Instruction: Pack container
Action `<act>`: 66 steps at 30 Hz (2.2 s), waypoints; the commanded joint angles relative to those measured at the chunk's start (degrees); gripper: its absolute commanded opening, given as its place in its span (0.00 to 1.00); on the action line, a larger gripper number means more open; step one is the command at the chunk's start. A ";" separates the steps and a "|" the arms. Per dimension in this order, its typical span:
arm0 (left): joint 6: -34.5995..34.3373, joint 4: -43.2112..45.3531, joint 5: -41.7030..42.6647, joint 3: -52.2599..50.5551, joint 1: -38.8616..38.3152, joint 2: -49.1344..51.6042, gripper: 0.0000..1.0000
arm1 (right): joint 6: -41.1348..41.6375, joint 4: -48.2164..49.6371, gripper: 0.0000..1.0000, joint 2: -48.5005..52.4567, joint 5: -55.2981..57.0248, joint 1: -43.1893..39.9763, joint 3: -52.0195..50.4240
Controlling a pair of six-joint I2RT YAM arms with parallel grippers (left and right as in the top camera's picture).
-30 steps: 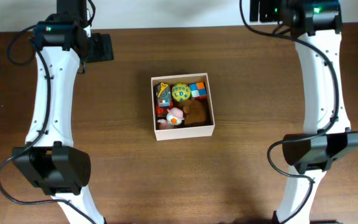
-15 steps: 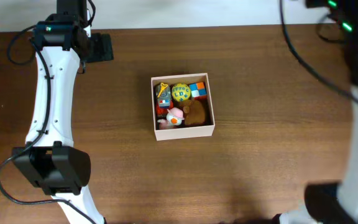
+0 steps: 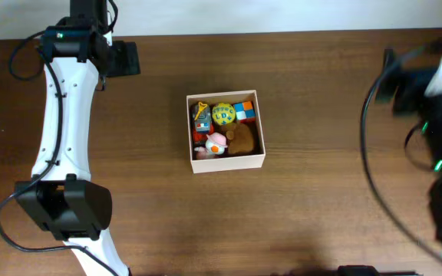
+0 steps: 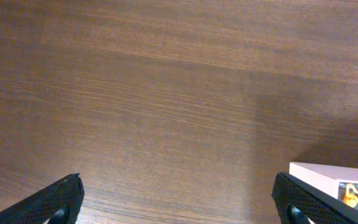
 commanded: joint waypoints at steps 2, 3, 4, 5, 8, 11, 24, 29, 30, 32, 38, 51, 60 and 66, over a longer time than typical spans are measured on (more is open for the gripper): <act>-0.72 0.07 -0.31 0.87 -0.11 0.33 0.99 | -0.20 3.76 0.99 -9.97 -1.42 -1.14 -14.86; -0.72 0.07 -0.31 0.87 -0.11 0.33 0.99 | -0.22 4.96 0.99 -12.57 -1.40 -1.14 -19.12; -0.72 0.07 -0.31 0.87 -0.11 0.33 0.99 | -0.22 5.90 0.99 -14.64 -1.40 -1.14 -22.56; -0.72 0.07 -0.28 0.87 -0.11 0.33 0.99 | -0.22 7.02 0.99 -16.68 -1.42 -1.14 -25.92; -0.72 0.07 -0.31 0.87 -0.11 0.33 0.99 | -0.22 11.43 0.99 -22.45 -1.40 -1.14 -35.69; -0.72 0.07 -0.31 0.87 -0.11 0.33 0.99 | -0.20 17.66 0.99 -28.30 -1.42 -1.11 -45.88; -0.72 0.07 -0.31 0.87 -0.11 0.33 0.99 | 2.82 28.61 0.99 -49.09 -2.75 -1.11 -70.31; -0.72 0.07 -0.31 0.87 -0.11 0.33 0.99 | 2.82 28.46 0.99 -51.36 -5.01 -1.11 -73.13; -0.72 0.07 -0.31 0.87 -0.11 0.33 0.99 | 2.82 28.50 0.99 -51.54 -5.40 -1.11 -73.66; -0.72 0.07 -0.31 0.87 -0.11 0.33 0.99 | 2.82 28.65 0.99 -52.02 -5.53 -1.11 -74.71; -0.72 0.07 -0.28 0.87 -0.11 0.33 0.99 | 2.82 28.65 0.99 -55.23 -5.51 -1.14 -77.00; -0.72 0.07 -0.31 0.87 -0.11 0.33 0.99 | 2.78 29.92 0.99 -56.98 -5.42 -1.11 -81.72; -0.70 0.07 -0.31 0.87 -0.11 0.33 0.99 | 2.19 29.92 0.99 -56.98 -5.09 -1.11 -81.72; -0.72 0.07 -0.28 0.87 -0.11 0.33 0.99 | 2.19 29.92 0.99 -56.98 -5.09 -1.11 -81.72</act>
